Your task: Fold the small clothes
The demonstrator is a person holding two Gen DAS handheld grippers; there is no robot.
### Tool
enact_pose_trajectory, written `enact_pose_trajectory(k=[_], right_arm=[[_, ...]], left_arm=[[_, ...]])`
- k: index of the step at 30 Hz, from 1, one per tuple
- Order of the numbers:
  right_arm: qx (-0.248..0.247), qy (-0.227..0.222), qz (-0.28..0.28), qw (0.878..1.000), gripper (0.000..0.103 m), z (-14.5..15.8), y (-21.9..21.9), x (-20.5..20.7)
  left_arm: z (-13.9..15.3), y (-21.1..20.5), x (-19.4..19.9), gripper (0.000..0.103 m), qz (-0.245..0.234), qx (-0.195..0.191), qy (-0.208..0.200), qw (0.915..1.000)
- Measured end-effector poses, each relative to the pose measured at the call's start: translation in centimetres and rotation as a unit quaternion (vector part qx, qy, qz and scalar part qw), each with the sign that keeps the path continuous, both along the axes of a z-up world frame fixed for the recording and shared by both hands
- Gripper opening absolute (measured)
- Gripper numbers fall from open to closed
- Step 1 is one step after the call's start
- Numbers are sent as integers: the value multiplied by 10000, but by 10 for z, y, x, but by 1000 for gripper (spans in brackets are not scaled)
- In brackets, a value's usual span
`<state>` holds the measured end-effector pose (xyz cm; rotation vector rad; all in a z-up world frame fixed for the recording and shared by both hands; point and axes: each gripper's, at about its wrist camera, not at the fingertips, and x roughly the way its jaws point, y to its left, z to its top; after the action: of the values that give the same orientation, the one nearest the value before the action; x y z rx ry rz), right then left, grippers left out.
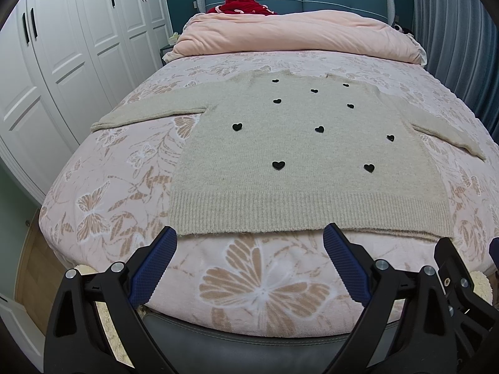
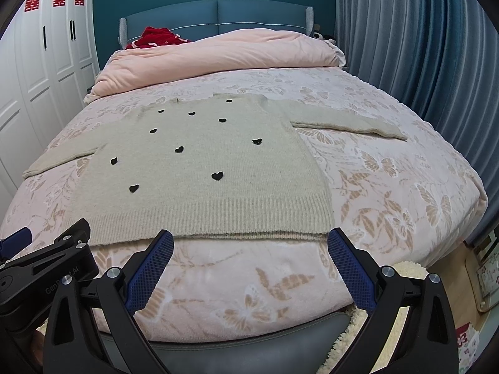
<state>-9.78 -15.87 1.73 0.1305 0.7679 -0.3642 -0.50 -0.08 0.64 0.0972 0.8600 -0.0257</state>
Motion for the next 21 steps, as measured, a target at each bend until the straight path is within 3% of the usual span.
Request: enact_pose_trajectory(k=[21], right_arm=[[12,20,-6,10000,98,-1,0,1]], left_arm=[[-1,-1,0,92,-3,13,-3,10000]])
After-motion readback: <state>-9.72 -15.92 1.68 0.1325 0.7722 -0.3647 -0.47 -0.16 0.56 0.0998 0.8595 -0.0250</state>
